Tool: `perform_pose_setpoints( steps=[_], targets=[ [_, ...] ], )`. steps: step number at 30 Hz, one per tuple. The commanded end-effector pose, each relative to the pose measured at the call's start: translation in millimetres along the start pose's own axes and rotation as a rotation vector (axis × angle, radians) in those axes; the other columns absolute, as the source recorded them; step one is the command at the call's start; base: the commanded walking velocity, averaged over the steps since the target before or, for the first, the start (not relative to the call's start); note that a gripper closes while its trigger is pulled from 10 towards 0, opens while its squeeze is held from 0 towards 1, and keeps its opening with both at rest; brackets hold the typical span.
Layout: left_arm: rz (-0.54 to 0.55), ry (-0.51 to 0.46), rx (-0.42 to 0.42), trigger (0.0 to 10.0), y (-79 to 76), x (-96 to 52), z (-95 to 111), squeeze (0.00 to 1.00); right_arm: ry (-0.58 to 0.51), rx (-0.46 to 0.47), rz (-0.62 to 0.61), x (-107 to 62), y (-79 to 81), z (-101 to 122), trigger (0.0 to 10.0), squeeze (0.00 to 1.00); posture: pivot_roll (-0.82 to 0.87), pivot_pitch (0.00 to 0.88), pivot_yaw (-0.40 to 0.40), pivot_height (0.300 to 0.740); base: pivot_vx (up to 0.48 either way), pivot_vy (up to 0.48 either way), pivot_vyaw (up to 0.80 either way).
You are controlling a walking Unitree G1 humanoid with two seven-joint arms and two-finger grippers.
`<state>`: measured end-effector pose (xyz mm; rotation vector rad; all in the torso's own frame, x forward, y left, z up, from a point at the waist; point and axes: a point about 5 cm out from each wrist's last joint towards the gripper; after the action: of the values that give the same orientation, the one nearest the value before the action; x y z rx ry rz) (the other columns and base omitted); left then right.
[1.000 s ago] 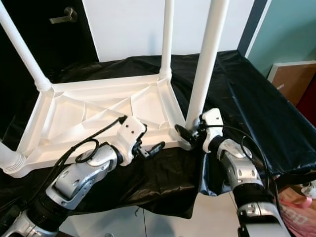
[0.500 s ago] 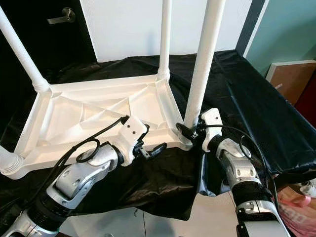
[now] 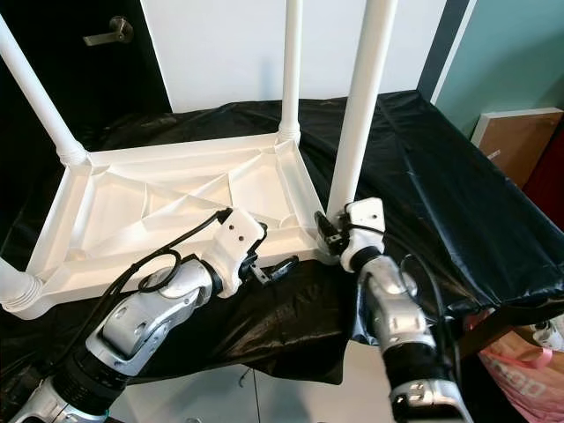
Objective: Building children table
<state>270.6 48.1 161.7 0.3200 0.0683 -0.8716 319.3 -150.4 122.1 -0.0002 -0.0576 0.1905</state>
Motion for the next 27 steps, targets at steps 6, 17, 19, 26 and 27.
perform_pose_setpoints(
  steps=[6,17,19,26,27],
  targets=[
    [-0.049,0.008,-0.006,10.0,-1.9,-1.4,-4.0,0.00,0.098,-0.020,-0.238,-18.4,6.8,-24.8,10.0,0.00,-0.08,0.052,-0.014,0.740,0.000,0.000,0.00],
    [-0.050,0.005,-0.009,10.0,-3.5,-1.1,-3.6,0.00,0.091,0.024,-0.325,-22.5,11.3,-18.6,10.0,0.00,-0.08,0.048,-0.016,0.740,0.000,0.000,0.00],
    [-0.046,0.003,-0.010,10.0,-2.6,-0.5,-3.3,0.00,0.077,0.020,-0.337,-22.6,10.0,-15.6,10.0,0.00,-0.09,0.046,-0.016,0.740,0.000,0.000,0.00],
    [-0.042,0.001,-0.010,10.0,-2.0,-0.1,-4.1,0.00,0.056,0.005,-0.342,-22.2,8.0,-10.6,10.0,0.00,-0.09,0.044,-0.017,0.740,0.000,0.000,0.00],
    [-0.042,0.001,-0.010,10.0,-2.0,-0.1,-4.1,0.00,0.056,0.005,-0.342,-22.2,8.0,-10.6,10.0,0.00,-0.09,0.044,-0.017,0.740,0.000,0.000,0.00]
  ],
)
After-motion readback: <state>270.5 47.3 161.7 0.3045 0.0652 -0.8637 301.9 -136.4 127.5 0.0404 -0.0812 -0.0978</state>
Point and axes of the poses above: a point about 5 cm out from each wrist's last joint towards the gripper, its own x axis pointing out of the wrist towards the gripper, its own z axis along the axis of the wrist's last joint, y = z × x, and after that the axes turned 3 degrees about x, right-handed
